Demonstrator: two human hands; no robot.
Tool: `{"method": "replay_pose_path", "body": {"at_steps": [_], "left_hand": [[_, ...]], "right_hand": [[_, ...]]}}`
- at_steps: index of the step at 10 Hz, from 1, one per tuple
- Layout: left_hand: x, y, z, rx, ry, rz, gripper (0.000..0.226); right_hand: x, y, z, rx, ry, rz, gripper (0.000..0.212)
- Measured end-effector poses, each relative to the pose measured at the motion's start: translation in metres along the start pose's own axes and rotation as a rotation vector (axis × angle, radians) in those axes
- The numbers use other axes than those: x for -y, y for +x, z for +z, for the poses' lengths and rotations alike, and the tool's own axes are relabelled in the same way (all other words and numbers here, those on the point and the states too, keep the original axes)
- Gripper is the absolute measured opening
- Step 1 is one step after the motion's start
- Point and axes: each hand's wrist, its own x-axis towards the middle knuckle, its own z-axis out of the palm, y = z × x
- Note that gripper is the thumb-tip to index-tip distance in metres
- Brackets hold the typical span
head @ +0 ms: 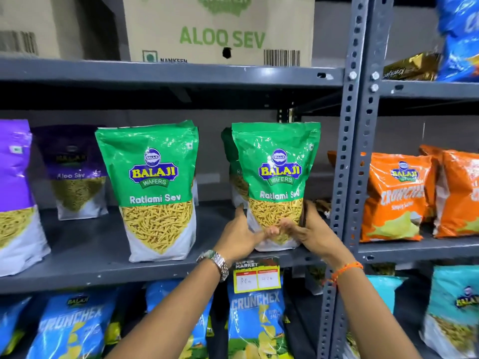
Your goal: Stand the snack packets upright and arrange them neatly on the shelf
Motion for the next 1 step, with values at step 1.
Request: {"method": "replay_pose_path", "body": {"at_steps": [1], "left_hand": [[-0.0037,-0.0291,-0.0196,-0.29,-0.063,0.102,0.118]], "right_hand": [[0.0259,-0.0155,-0.001,-0.283,-0.079,-0.116,0.103]]}}
